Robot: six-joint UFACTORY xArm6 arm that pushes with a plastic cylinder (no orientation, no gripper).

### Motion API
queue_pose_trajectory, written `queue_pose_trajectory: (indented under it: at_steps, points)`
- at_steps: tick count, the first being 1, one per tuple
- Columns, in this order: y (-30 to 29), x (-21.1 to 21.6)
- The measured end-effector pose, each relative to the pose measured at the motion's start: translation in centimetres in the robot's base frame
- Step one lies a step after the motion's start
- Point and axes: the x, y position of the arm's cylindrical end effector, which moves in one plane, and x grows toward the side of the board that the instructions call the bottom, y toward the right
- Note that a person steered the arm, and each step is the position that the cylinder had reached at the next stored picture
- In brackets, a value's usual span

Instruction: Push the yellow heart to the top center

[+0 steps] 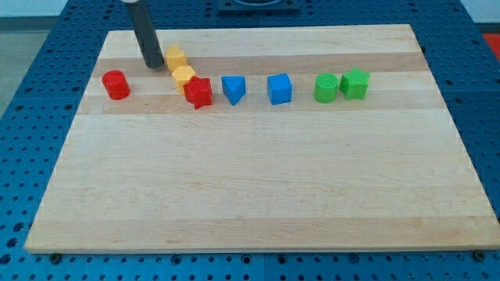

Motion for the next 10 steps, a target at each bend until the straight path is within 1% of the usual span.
queue_pose_trajectory:
  at_steps: [1,2,4,5,6,8,10]
  points:
    - [2.4,-0.9]
    - [3.0,-1.0]
    - [2.9,0.4]
    - [2.9,-0.5]
    - [4.1,-0.9]
    - [9.3,-0.9]
    - [9.9,-1.0]
